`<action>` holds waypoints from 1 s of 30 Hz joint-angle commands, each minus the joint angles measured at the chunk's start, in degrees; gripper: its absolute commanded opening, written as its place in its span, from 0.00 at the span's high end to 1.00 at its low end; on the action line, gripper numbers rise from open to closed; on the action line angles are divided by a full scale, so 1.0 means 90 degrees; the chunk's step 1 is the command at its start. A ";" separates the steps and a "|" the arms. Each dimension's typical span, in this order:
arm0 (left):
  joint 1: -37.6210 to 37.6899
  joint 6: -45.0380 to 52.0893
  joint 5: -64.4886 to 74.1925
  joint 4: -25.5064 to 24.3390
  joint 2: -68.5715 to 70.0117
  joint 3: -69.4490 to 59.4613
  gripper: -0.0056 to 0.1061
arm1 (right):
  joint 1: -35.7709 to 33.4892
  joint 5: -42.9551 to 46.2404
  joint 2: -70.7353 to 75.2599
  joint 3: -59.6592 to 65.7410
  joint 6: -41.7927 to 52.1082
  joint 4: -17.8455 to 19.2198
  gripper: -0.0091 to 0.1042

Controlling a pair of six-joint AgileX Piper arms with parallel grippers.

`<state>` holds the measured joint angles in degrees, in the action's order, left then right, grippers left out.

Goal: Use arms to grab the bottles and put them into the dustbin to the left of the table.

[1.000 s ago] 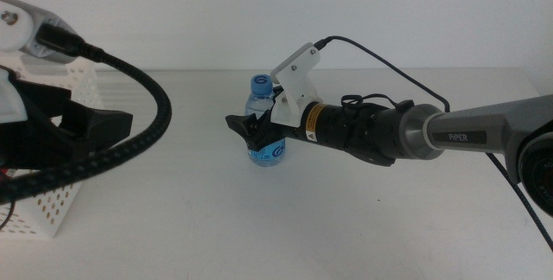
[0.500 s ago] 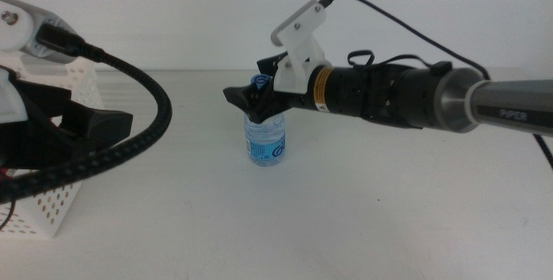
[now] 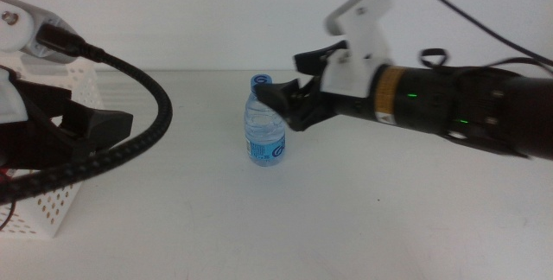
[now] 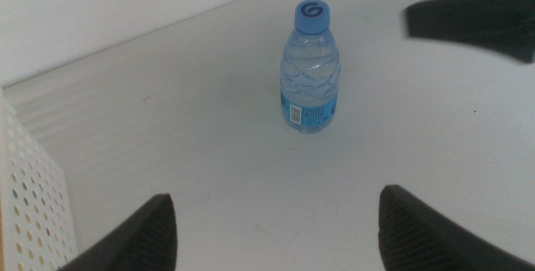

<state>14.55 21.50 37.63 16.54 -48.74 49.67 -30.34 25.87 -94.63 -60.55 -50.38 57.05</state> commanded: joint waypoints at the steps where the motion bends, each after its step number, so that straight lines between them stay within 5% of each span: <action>1: 0.0021 -0.0078 -0.0444 0.0154 0.0068 0.0172 0.29 | 0.0038 0.0108 0.0850 0.0280 0.0278 -0.0741 0.30; 16: 0.0021 -0.0078 -0.0444 0.0154 0.0068 0.0172 0.29 | 0.0031 -0.2112 0.3784 0.2100 0.2956 -0.3676 0.30; 21: 0.0021 -0.0078 -0.0444 0.0154 0.0068 0.0172 0.29 | -0.0018 -0.2874 0.4622 0.2255 0.3824 -0.4284 0.30; 26: 0.0021 -0.0078 -0.0444 0.0154 0.0068 0.0172 0.29 | -0.0245 -0.3419 0.5186 0.2255 0.5024 -0.5529 0.30; 30: 0.0021 -0.0078 -0.0444 0.0154 0.0068 0.0172 0.29 | -0.0307 -0.3673 0.5299 0.2255 0.5686 -0.5926 0.30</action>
<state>14.55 21.50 37.63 16.54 -48.74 49.67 -32.81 -9.84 -47.68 -38.80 -2.42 5.05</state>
